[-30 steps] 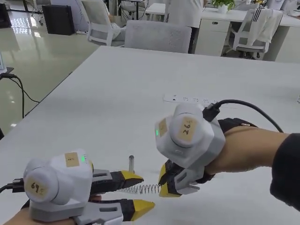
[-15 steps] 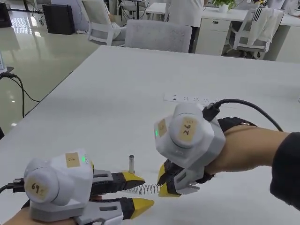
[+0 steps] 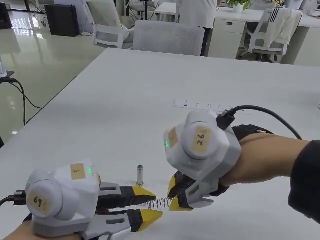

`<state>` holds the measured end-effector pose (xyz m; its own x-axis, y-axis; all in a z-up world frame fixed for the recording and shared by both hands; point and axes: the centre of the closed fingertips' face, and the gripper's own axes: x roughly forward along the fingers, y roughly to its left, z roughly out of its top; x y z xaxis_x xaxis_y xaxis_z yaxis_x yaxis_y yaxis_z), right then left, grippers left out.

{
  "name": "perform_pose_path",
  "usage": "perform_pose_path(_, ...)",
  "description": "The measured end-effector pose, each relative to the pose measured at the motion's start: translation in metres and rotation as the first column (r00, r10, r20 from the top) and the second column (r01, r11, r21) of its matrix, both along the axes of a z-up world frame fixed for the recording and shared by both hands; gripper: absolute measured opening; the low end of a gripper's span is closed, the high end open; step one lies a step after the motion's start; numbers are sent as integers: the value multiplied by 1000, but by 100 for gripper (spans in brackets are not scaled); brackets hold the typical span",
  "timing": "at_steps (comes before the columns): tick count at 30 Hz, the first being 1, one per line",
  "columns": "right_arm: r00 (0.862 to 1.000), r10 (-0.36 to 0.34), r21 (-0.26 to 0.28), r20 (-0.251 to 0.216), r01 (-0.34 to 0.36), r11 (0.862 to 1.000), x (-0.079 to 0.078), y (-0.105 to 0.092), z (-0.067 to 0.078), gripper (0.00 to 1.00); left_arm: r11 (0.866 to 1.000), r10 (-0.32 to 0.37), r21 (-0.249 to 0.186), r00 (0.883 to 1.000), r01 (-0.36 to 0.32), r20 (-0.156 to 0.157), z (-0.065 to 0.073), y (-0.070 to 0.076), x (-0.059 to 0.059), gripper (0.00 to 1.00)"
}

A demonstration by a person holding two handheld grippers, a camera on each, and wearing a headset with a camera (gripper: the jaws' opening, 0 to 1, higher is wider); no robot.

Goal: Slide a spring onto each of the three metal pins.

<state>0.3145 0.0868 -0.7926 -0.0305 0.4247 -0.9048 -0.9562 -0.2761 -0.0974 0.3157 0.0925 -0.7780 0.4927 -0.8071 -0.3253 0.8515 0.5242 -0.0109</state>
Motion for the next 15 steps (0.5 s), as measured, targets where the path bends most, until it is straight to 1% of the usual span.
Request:
perform_pose_path(8,1000,17,-6,3,-17,1000,-2,-1,-1,8,1000,-9,7,1000,9,2,0,0,-1,4)
perform_pose_path(15,1000,26,-7,3,-26,1000,-3,-3,-1,8,1000,-22,11,1000,22,5,0,-2,-2,4)
